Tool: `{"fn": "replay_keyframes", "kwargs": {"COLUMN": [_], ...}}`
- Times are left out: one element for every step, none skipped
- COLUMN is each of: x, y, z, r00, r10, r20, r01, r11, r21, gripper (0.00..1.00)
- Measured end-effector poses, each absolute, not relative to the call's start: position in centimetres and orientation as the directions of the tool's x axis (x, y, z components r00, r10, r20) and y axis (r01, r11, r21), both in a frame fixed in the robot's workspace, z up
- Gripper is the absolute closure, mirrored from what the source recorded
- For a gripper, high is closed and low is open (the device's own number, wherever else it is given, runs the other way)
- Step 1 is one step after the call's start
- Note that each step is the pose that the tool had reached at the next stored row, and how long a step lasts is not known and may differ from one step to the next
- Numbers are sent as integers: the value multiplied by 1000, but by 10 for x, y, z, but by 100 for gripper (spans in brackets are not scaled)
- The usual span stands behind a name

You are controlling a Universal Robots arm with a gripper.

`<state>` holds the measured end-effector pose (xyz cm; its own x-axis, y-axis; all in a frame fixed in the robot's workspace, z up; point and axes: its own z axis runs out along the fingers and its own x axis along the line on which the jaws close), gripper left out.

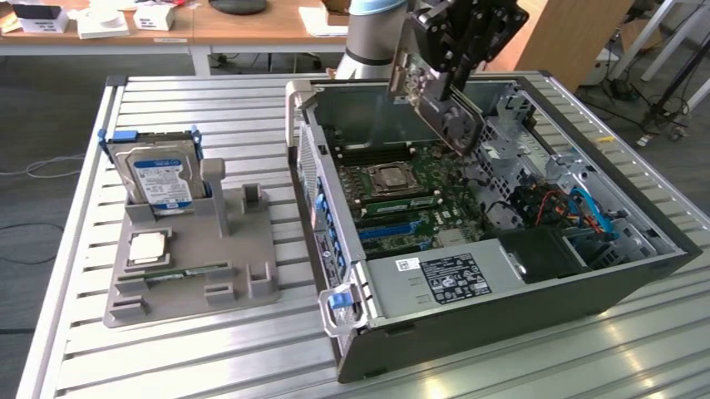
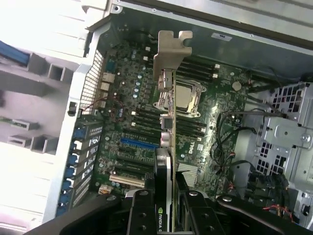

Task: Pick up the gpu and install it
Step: 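Insert the gpu into the slot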

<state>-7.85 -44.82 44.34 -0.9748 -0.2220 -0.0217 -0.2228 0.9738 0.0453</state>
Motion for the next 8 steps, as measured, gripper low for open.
{"fn": "replay_keyframes", "kwargs": {"x": [-79,-79,-79,-79,-79,-79,-79,-79], "y": [-448,-448,-448,-448,-448,-448,-448,-448], "z": [443,443,443,443,443,443,443,443], "r00": [-971,-966,-961,-956,-951,-945,-939,-932], "r10": [-240,-258,-276,-293,-310,-327,-344,-361], "r20": [-22,-22,-22,-22,-22,-22,-22,-22], "r01": [-240,-259,-277,-294,-310,-327,-345,-362], "r11": [970,965,960,955,950,944,938,931], "r21": [45,45,45,45,45,45,45,45], "gripper": [73,73,73,73,73,73,73,73]}}
